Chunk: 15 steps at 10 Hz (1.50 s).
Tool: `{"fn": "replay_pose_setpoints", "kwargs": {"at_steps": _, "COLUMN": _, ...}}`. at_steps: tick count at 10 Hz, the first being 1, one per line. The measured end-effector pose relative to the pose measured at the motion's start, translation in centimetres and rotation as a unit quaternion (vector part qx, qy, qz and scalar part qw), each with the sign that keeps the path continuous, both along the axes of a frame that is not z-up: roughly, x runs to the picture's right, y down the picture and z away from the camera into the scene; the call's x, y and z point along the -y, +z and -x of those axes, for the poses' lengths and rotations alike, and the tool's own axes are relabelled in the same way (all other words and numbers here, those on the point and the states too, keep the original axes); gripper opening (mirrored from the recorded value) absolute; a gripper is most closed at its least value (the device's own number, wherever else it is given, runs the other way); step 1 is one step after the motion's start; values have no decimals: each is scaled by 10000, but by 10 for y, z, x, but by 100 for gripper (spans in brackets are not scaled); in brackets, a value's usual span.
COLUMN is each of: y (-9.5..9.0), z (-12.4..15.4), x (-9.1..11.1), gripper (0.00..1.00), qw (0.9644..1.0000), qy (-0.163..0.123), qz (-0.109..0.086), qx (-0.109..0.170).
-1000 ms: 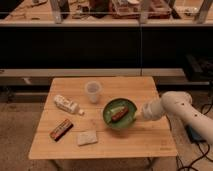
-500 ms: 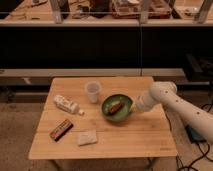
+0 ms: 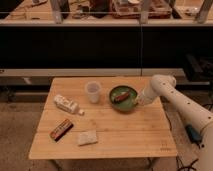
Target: Drag the ceramic bowl in a circle
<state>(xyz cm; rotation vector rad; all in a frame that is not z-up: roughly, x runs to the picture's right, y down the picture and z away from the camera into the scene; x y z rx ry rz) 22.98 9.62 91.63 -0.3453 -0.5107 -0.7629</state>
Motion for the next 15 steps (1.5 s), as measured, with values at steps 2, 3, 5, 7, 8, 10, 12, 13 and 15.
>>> {"fn": "replay_pose_setpoints", "kwargs": {"at_steps": 2, "y": -16, "z": -34, "x": -17, "gripper": 0, "qw": 9998, "qy": -107, "qz": 60, "qx": -158}}
{"fn": "replay_pose_setpoints", "kwargs": {"at_steps": 3, "y": -27, "z": -45, "x": -26, "gripper": 0, "qw": 9996, "qy": -223, "qz": 72, "qx": -178}}
{"fn": "replay_pose_setpoints", "kwargs": {"at_steps": 5, "y": -60, "z": -63, "x": -52, "gripper": 0, "qw": 9985, "qy": -501, "qz": 123, "qx": -179}}
{"fn": "replay_pose_setpoints", "kwargs": {"at_steps": 7, "y": -88, "z": -67, "x": -79, "gripper": 0, "qw": 9972, "qy": -715, "qz": 204, "qx": -90}}
{"fn": "replay_pose_setpoints", "kwargs": {"at_steps": 8, "y": -97, "z": -57, "x": -91, "gripper": 0, "qw": 9963, "qy": -827, "qz": 234, "qx": 48}}
{"fn": "replay_pose_setpoints", "kwargs": {"at_steps": 10, "y": -101, "z": -30, "x": -98, "gripper": 0, "qw": 9941, "qy": -998, "qz": 240, "qx": 348}}
{"fn": "replay_pose_setpoints", "kwargs": {"at_steps": 12, "y": -101, "z": 8, "x": -91, "gripper": 0, "qw": 9901, "qy": -1200, "qz": 174, "qx": 707}}
{"fn": "replay_pose_setpoints", "kwargs": {"at_steps": 13, "y": -100, "z": 25, "x": -84, "gripper": 0, "qw": 9882, "qy": -1266, "qz": 122, "qx": 857}}
{"fn": "replay_pose_setpoints", "kwargs": {"at_steps": 15, "y": -91, "z": 52, "x": -62, "gripper": 0, "qw": 9870, "qy": -1203, "qz": 74, "qx": 1064}}
